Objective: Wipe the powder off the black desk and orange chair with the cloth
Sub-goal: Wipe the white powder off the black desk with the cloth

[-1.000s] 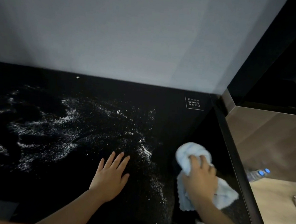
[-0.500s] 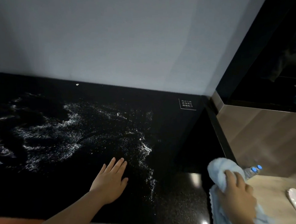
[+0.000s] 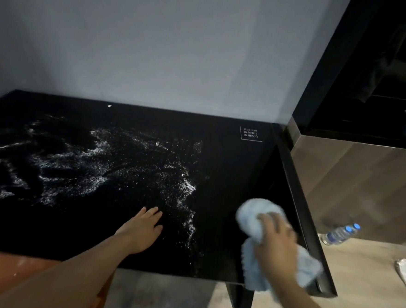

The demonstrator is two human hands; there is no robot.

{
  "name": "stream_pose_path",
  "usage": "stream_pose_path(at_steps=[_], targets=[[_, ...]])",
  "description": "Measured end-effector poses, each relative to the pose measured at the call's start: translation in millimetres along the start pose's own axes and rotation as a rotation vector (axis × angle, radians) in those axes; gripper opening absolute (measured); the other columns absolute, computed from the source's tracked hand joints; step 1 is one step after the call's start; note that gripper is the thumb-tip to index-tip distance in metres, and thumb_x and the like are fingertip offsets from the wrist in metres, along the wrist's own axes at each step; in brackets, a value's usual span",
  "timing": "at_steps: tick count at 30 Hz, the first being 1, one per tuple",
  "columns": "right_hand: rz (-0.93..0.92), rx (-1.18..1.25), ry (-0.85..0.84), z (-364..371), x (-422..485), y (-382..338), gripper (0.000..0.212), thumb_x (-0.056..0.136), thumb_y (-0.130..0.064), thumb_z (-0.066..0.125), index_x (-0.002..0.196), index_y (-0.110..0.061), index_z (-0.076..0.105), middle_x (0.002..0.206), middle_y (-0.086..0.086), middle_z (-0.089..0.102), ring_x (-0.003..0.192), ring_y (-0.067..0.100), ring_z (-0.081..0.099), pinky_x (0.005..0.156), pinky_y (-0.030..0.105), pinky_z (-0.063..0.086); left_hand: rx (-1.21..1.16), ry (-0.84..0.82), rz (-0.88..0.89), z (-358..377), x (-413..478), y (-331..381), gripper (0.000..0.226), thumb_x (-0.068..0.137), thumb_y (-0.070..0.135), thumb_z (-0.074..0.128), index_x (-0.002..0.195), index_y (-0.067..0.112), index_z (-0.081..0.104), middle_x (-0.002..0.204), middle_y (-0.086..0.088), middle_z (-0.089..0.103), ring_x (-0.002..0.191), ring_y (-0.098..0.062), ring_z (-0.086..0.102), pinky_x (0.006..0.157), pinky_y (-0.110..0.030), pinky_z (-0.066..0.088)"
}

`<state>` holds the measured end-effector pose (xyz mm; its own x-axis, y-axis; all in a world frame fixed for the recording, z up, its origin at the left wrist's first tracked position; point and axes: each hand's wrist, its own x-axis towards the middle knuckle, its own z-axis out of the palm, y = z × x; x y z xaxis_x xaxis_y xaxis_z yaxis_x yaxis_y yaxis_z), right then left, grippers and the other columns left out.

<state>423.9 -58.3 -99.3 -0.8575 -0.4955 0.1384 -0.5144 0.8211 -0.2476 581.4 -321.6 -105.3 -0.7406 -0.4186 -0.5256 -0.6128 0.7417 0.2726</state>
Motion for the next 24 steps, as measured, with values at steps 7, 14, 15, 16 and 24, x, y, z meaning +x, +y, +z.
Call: stream_pose_path(at_steps=[7,14,15,16,24], targets=[[0.129,-0.055,-0.106,9,-34,-29,0.075,0.062,-0.036,0.075,0.132,-0.031,0.050,0.143,0.019,0.037,0.111,0.041,0.047,0.078,0.042,0.047,0.140,0.094,-0.010,27,-12,-2,0.060,0.100,0.036,0.028,0.151,0.020,0.000,0.159,0.004,-0.007,0.146,-0.023,-0.008,0.117,-0.042,0.009],[-0.168,0.277,-0.027,13,-23,-82,0.061,0.056,-0.002,0.070,0.116,-0.008,0.062,0.130,0.022,0.052,0.099,0.044,0.058,0.082,0.046,0.049,0.180,0.116,0.074,22,-10,-19,0.055,0.101,0.033,0.027,0.151,0.028,0.003,0.158,0.011,-0.003,0.146,-0.017,-0.007,0.116,-0.041,0.009],[-0.091,0.278,0.028,13,-14,-67,0.058,0.056,-0.001,0.070,0.114,-0.003,0.062,0.128,0.026,0.051,0.099,0.047,0.057,0.084,0.048,0.048,0.199,0.115,0.094,21,-10,-23,0.055,0.101,0.034,0.027,0.150,0.030,0.003,0.158,0.012,-0.003,0.146,-0.016,-0.007,0.116,-0.042,0.009],[0.015,0.230,0.082,12,-7,-50,0.058,0.058,-0.001,0.072,0.115,-0.002,0.060,0.130,0.027,0.050,0.101,0.049,0.055,0.085,0.049,0.046,0.212,0.112,0.108,20,-9,-27,0.054,0.101,0.036,0.027,0.150,0.034,0.003,0.158,0.014,-0.003,0.146,-0.016,-0.008,0.116,-0.045,0.008],[0.299,-0.149,-0.122,37,-26,-82,0.082,0.077,-0.046,0.056,0.145,-0.037,0.011,0.156,0.006,0.004,0.136,0.033,0.021,0.097,0.041,0.038,0.225,0.093,0.103,10,2,-55,0.049,0.098,0.052,0.018,0.140,0.056,-0.006,0.156,0.015,-0.015,0.143,-0.025,-0.021,0.111,-0.059,-0.002]])
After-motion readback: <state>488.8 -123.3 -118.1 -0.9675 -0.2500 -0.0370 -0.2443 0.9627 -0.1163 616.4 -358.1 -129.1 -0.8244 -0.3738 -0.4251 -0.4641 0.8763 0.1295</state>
